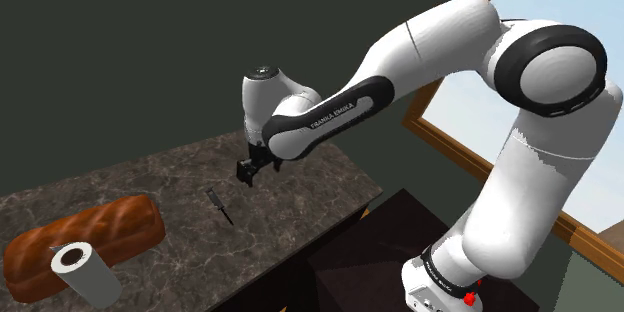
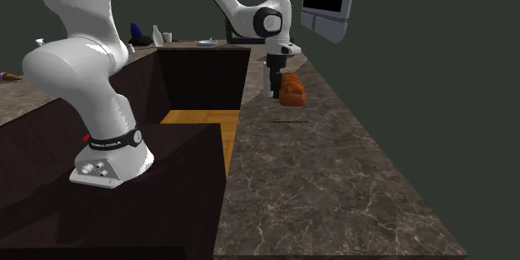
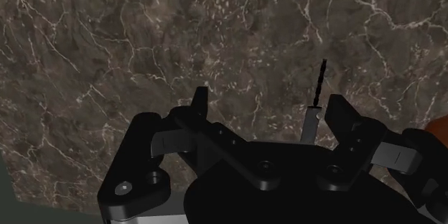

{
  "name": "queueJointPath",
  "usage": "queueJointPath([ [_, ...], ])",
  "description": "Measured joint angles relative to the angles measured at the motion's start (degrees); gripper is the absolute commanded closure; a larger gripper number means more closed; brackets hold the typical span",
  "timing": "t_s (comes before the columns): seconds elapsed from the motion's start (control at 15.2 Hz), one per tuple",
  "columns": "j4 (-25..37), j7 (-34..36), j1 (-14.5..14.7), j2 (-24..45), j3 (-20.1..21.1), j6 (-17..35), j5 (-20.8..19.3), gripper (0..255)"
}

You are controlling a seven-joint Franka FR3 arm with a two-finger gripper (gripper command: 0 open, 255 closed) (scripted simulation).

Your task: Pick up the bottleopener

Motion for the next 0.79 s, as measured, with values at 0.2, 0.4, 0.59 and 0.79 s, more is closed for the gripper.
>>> queueJointPath([
  [0.2,5.33,4.05,2.9,7.48,-1.47,1.1,-4.42,0],
  [0.4,11.18,6.5,5.57,14.25,-3.23,1.32,-7.63,0],
  [0.59,17.95,8.95,8.95,21.27,-4.89,1.02,-10.09,0],
  [0.79,25.39,9.98,11.71,28.01,-6.39,0.03,-11.63,0],
])
